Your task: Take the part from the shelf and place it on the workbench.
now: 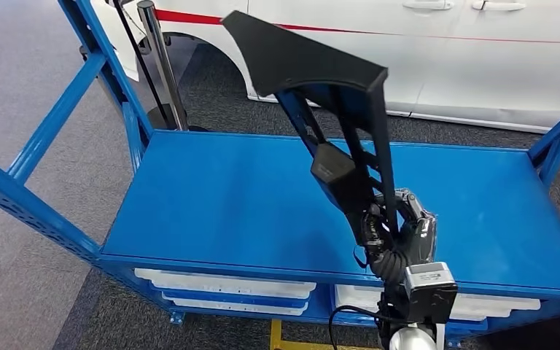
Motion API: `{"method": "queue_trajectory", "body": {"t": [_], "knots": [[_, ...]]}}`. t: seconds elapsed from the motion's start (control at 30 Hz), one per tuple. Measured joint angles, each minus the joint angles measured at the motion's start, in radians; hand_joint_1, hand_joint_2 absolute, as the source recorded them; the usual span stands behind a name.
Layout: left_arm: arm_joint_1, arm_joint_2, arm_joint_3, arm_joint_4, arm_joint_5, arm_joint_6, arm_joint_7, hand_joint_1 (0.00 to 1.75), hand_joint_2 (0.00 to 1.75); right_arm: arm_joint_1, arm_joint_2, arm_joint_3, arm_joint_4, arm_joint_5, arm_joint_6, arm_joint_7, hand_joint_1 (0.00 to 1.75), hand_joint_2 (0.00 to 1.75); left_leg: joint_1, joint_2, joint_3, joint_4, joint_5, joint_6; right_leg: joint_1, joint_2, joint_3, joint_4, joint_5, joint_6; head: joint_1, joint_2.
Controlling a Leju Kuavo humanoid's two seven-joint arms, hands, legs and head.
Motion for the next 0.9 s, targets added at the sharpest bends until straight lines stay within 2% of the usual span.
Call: {"method": "queue_trajectory", "body": {"t": [0.03, 0.07, 0.1, 0.17, 0.23, 0.27, 0.33, 0.4, 0.47, 0.53, 0.57, 0.6, 0.63, 0.67, 0.73, 0.77, 0.83, 0.9], "knots": [[0.0, 0.0, 0.001, 0.0, 0.002, -0.003, -0.005, 0.0, 0.0, 0.008, -0.003, 0.0, -0.003, -0.013, 0.002, 0.001, 1.75, 1.75, 0.0, 0.0, -0.028, 0.058, -0.02, -0.003, 0.001, -0.001, 0.0, 0.001, -0.001, -0.001, 0.0, 0.0], [0.001, 0.0, 0.002, 0.001, 0.003, -0.006, -0.009, 0.0, 0.0, 0.017, -0.006, 0.0, -0.004, -0.023, 0.004, 0.002, 1.75, 1.75, 0.001, 0.0, -0.045, 0.09, -0.022, -0.004, 0.001, -0.002, 0.0, 0.003, -0.002, -0.002, 0.0, 0.0], [0.001, -0.001, 0.003, 0.001, 0.004, -0.007, -0.011, 0.0, 0.0, 0.024, -0.008, 0.0, -0.006, -0.028, 0.006, 0.001, 1.75, 1.75, 0.001, 0.0, -0.041, 0.079, -0.003, -0.005, 0.001, -0.001, 0.0, 0.005, -0.004, -0.001, 0.0, 0.0], [0.001, -0.001, 0.004, 0.001, 0.005, -0.008, -0.014, 0.0, 0.0, 0.033, -0.012, 0.0, -0.011, -0.032, 0.009, 0.001, 1.75, 1.75, 0.002, 0.0, 0.015, -0.041, 0.068, -0.004, -0.001, 0.001, -0.001, 0.016, -0.011, 0.004, 0.0, 0.0], [-0.003, -0.001, 0.004, 0.001, 0.004, -0.01, -0.015, 0.0, 0.0, 0.036, -0.015, 0.0, -0.017, -0.037, 0.011, 0.0, 1.75, 1.75, -0.001, 0.0, 0.065, -0.149, 0.103, 0.003, 0.002, 0.003, -0.005, 0.031, -0.019, 0.013, 0.0, 0.0], [-0.004, -0.001, 0.004, 0.002, 0.003, -0.012, -0.016, 0.0, 0.0, 0.038, -0.016, 0.0, -0.02, -0.047, 0.014, 0.0, 1.75, 1.75, -0.002, -0.001, 0.074, -0.169, 0.104, 0.008, 0.005, 0.004, -0.008, 0.035, -0.021, 0.018, 0.001, 0.0], [-0.005, -0.002, 0.005, 0.002, 0.001, -0.018, -0.019, 0.0, 0.0, 0.048, -0.017, -0.001, -0.021, -0.081, 0.024, 0.0, 1.75, 1.75, -0.004, -0.002, 0.075, -0.172, 0.104, 0.019, 0.006, 0.004, -0.011, 0.036, -0.021, 0.026, 0.001, 0.0], [-0.005, -0.006, 0.006, 0.003, 0.001, -0.024, -0.021, 0.0, 0.0, 0.063, -0.017, -0.006, -0.021, -0.122, 0.03, 0.001, 1.75, 1.75, 0.0, -0.002, 0.076, -0.179, 0.11, 0.031, 0.003, 0.004, -0.016, 0.052, -0.035, 0.035, 0.001, 0.0], [-0.007, -0.009, 0.008, 0.003, 0.001, -0.026, -0.017, 0.0, 0.0, 0.081, -0.017, -0.017, -0.02, -0.15, 0.03, -0.001, 1.75, 1.75, 0.003, -0.001, 0.077, -0.184, 0.114, 0.04, -0.002, 0.004, -0.052, 0.134, -0.086, 0.047, 0.002, 0.0], [-0.007, -0.009, 0.009, 0.004, -0.003, -0.023, -0.007, 0.0, 0.0, 0.102, -0.017, -0.027, -0.018, -0.164, 0.031, -0.008, 1.75, 1.75, 0.003, 0.0, 0.074, -0.184, 0.115, 0.043, -0.006, 0.004, -0.113, 0.259, -0.142, 0.056, 0.002, 0.0], [-0.007, -0.01, 0.011, 0.004, -0.005, -0.02, -0.001, 0.0, 0.0, 0.114, -0.017, -0.03, -0.016, -0.166, 0.033, -0.012, 1.75, 1.75, 0.003, 0.0, 0.074, -0.184, 0.115, 0.043, -0.008, 0.004, -0.132, 0.296, -0.149, 0.058, 0.002, 0.0], [-0.007, -0.011, 0.012, 0.004, -0.006, -0.017, 0.004, 0.0, 0.0, 0.128, -0.017, -0.032, -0.015, -0.168, 0.037, -0.017, 1.75, 1.75, 0.003, 0.0, 0.074, -0.184, 0.115, 0.042, -0.01, 0.003, -0.134, 0.298, -0.136, 0.059, 0.002, 0.0], [-0.007, -0.012, 0.013, 0.004, -0.006, -0.013, 0.009, 0.0, 0.0, 0.14, -0.016, -0.034, -0.014, -0.168, 0.043, -0.022, 1.75, 1.75, 0.003, -0.001, 0.076, -0.184, 0.114, 0.041, -0.011, 0.003, -0.116, 0.258, -0.105, 0.057, 0.002, 0.0], [-0.007, -0.013, 0.015, 0.005, -0.006, -0.01, 0.014, 0.0, 0.0, 0.152, -0.015, -0.035, -0.014, -0.168, 0.051, -0.026, 1.75, 1.75, 0.003, -0.001, 0.078, -0.184, 0.113, 0.039, -0.011, 0.003, -0.084, 0.189, -0.066, 0.054, 0.002, 0.0], [-0.008, -0.017, 0.018, 0.005, -0.006, -0.007, 0.019, 0.0, 0.0, 0.17, -0.011, -0.035, -0.013, -0.17, 0.067, -0.035, 1.75, 1.75, 0.0, -0.002, 0.08, -0.183, 0.111, 0.033, -0.007, 0.003, -0.027, 0.069, -0.02, 0.045, 0.002, 0.0], [-0.009, -0.017, 0.02, 0.005, -0.006, -0.008, 0.021, 0.0, 0.0, 0.178, -0.009, -0.035, -0.013, -0.172, 0.074, -0.039, 1.75, 1.75, -0.001, -0.002, 0.08, -0.183, 0.111, 0.029, -0.005, 0.004, -0.015, 0.041, -0.014, 0.042, 0.002, 0.0], [-0.009, -0.018, 0.021, 0.006, -0.006, -0.014, 0.022, 0.0, 0.0, 0.195, -0.002, -0.035, -0.012, -0.18, 0.089, -0.049, 1.75, 1.75, -0.002, -0.002, 0.079, -0.185, 0.116, 0.018, -0.001, 0.005, -0.015, 0.033, -0.013, 0.035, 0.002, 0.0], [-0.01, -0.018, 0.022, 0.007, -0.007, -0.02, 0.021, 0.0, 0.0, 0.209, 0.008, -0.037, -0.012, -0.189, 0.101, -0.059, 1.75, 1.75, -0.001, -0.002, 0.075, -0.175, 0.101, 0.008, -0.005, 0.002, -0.015, 0.024, -0.004, 0.022, 0.001, 0.0]]}}
